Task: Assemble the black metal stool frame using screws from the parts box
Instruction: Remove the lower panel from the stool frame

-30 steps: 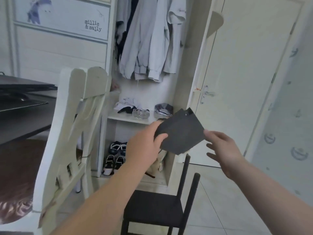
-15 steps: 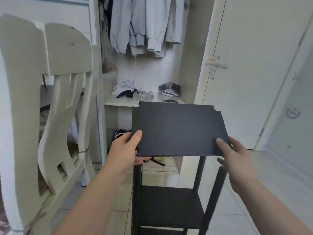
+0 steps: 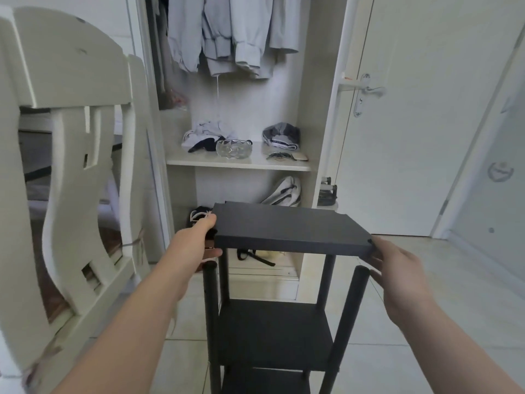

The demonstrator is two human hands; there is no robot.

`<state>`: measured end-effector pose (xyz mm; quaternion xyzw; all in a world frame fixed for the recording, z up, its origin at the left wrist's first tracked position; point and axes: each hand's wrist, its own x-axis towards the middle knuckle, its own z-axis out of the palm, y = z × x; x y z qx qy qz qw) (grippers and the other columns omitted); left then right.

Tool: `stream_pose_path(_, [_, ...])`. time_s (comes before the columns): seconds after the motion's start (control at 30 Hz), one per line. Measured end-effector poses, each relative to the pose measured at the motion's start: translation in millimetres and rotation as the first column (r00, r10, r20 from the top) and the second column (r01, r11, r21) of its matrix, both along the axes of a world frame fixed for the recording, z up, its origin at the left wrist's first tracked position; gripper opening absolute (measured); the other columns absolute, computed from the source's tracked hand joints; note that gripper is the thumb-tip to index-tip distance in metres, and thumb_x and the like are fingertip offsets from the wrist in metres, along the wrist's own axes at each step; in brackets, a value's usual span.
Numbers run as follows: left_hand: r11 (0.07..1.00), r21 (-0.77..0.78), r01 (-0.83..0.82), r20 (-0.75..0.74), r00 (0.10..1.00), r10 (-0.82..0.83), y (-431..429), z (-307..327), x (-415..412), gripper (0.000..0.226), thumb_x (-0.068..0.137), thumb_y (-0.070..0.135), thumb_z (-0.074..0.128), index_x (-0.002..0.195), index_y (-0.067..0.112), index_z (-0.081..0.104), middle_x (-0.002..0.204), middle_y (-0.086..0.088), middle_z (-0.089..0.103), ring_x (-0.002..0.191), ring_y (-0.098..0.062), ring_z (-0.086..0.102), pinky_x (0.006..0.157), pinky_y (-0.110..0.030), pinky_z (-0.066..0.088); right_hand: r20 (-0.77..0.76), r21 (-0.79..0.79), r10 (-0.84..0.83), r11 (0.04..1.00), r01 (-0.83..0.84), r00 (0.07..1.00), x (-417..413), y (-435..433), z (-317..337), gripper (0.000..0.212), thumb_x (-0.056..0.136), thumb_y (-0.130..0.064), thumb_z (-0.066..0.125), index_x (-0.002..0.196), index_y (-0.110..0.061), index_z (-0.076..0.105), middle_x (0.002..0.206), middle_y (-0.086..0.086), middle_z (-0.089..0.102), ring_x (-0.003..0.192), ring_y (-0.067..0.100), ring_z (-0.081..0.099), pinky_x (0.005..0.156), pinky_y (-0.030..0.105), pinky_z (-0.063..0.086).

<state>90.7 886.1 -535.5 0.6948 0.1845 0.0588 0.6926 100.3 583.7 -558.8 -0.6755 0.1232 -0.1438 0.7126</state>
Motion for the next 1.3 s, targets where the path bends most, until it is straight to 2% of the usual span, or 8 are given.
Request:
stream_pose_path(0.17, [0.998, -0.059, 0.011, -0.002, 1.0, -0.011, -7, -8, -2, 0.037, 0.097, 0.051, 0.055, 0.115, 0.02, 0.064, 0.095, -0.005, 0.078, 0.087, -0.027, 0.075, 0.097, -0.04, 0.053, -0.009, 0.083, -0.001, 0.997, 0.002, 1.0, -3, -3, 0, 0.019, 0.097, -0.026, 0.06, 0.098, -0.016, 0.076, 0.079, -0.006, 0.076, 0.092, 0.021, 0.073, 0.077, 0.033, 0.053])
stream_pose_path(0.23, [0.998, -0.068, 0.014, -0.001, 1.0, -0.014, -8, -12, -4, 0.035, 0.097, 0.052, 0.055, 0.111, 0.022, 0.065, 0.086, -0.004, 0.078, 0.081, -0.025, 0.074, 0.101, -0.041, 0.05, -0.012, 0.1, 0.003, 0.995, -0.001, 1.0, -4, -1, -1, 0.02, 0.097, -0.029, 0.062, 0.101, -0.015, 0.076, 0.083, -0.003, 0.075, 0.091, 0.023, 0.071, 0.075, 0.033, 0.052])
stream_pose_path(0.4, [0.994, -0.111, 0.003, 0.002, 1.0, -0.003, -6, -20, -7, 0.039, 0.095, 0.053, 0.054, 0.102, 0.017, 0.066, 0.066, -0.009, 0.071, 0.084, -0.027, 0.064, 0.11, -0.05, 0.041, -0.047, 0.115, -0.01, 0.993, 0.016, 0.999, -3, 2, -3, 0.025, 0.095, -0.034, 0.067, 0.104, -0.011, 0.069, 0.087, 0.0, 0.073, 0.089, 0.024, 0.069, 0.078, 0.034, 0.052])
stream_pose_path(0.53, [0.988, -0.152, -0.014, -0.015, 1.0, 0.012, -4, -24, -2, 0.04, 0.097, 0.048, 0.055, 0.114, 0.013, 0.065, 0.062, -0.006, 0.065, 0.076, -0.025, 0.059, 0.104, -0.05, 0.045, -0.088, 0.086, -0.013, 0.996, 0.021, 0.996, 1, 5, -6, 0.024, 0.095, -0.033, 0.068, 0.098, -0.009, 0.066, 0.09, 0.004, 0.071, 0.088, 0.026, 0.063, 0.087, 0.042, 0.051])
stream_pose_path(0.6, [0.986, -0.163, -0.019, -0.02, 1.0, 0.016, -2, -28, 1, 0.038, 0.098, 0.043, 0.056, 0.117, 0.012, 0.064, 0.065, -0.005, 0.064, 0.074, -0.024, 0.057, 0.097, -0.047, 0.049, -0.114, 0.069, -0.026, 0.997, 0.034, 0.993, 4, 6, -9, 0.026, 0.094, -0.031, 0.068, 0.101, -0.006, 0.067, 0.096, 0.008, 0.069, 0.089, 0.027, 0.059, 0.092, 0.046, 0.05])
stream_pose_path(0.7, [0.988, -0.156, -0.012, -0.031, 0.999, 0.007, -1, -31, 4, 0.036, 0.099, 0.039, 0.055, 0.117, 0.01, 0.064, 0.069, -0.007, 0.064, 0.071, -0.022, 0.058, 0.085, -0.041, 0.05, -0.121, 0.067, -0.033, 0.997, 0.041, 0.992, 8, 6, -12, 0.028, 0.093, -0.027, 0.067, 0.106, -0.003, 0.067, 0.097, 0.009, 0.064, 0.088, 0.026, 0.055, 0.086, 0.042, 0.047])
stream_pose_path(0.97, [0.994, -0.107, -0.036, -0.107, 0.994, 0.024, 1, -37, 9, 0.027, 0.098, 0.036, 0.058, 0.108, 0.012, 0.063, 0.098, -0.014, 0.073, 0.099, -0.032, 0.071, 0.098, -0.046, 0.055, -0.15, 0.05, -0.045, 0.997, 0.053, 0.988, 14, 4, -22, 0.026, 0.094, -0.025, 0.066, 0.107, -0.002, 0.064, 0.095, 0.009, 0.06, 0.089, 0.027, 0.053, 0.103, 0.051, 0.047])
stream_pose_path(1.3, [0.991, -0.135, -0.021, -0.067, 0.998, 0.012, -2, -38, 10, 0.029, 0.102, 0.036, 0.052, 0.113, 0.011, 0.062, 0.085, -0.009, 0.065, 0.071, -0.022, 0.059, 0.078, -0.037, 0.053, -0.14, 0.036, -0.085, 0.995, 0.091, 0.986, 18, 8, -23, 0.018, 0.095, -0.026, 0.065, 0.095, -0.008, 0.063, 0.093, 0.007, 0.062, 0.09, 0.025, 0.054, 0.103, 0.051, 0.048])
